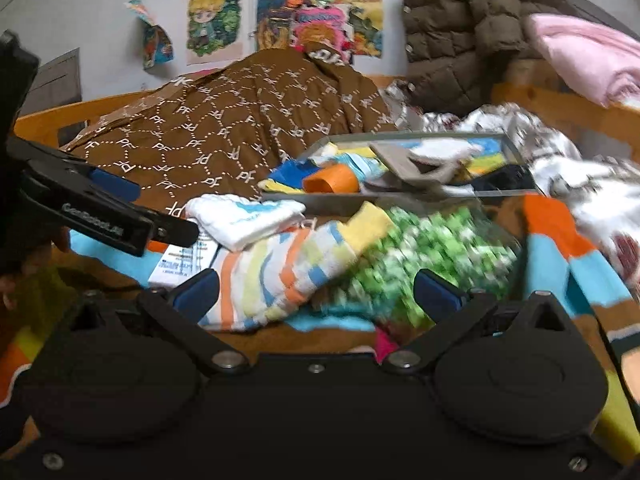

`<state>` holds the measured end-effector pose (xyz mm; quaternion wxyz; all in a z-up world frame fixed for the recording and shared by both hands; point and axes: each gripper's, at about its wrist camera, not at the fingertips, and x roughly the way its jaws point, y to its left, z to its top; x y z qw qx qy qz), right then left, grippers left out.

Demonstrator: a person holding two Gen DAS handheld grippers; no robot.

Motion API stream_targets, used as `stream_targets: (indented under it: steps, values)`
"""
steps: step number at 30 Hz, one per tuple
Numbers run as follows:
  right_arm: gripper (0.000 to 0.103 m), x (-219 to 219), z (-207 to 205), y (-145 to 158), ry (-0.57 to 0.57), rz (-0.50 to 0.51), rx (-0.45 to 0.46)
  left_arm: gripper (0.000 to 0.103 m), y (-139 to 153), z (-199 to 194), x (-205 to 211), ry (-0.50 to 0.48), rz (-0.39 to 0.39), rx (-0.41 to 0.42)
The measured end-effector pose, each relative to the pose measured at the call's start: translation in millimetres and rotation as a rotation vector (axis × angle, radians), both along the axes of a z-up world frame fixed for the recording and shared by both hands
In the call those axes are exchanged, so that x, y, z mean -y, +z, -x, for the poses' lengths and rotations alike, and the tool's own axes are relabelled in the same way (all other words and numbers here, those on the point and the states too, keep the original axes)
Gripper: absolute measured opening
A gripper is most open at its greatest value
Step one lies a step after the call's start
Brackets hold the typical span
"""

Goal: Organize soft objects
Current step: 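Move the left tool to the white towel and the right tool to the striped sock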

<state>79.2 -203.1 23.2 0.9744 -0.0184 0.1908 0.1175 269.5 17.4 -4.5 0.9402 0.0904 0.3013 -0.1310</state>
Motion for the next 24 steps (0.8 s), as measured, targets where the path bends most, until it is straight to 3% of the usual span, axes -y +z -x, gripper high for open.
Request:
stream_targets:
  steps: [14, 24]
  values:
    - [0.102, -12.8, -32.3, -2.0, 0.051, 0.007, 0.024, 0.102, -4.8, -25.1, 7.4, 0.03, 0.006, 0.002]
    - [0.102, -13.1, -50.2, -6.1, 0.059, 0.108, 0.045, 0.102, -12.3, -60.1, 19.3, 0.026, -0.03, -0.02]
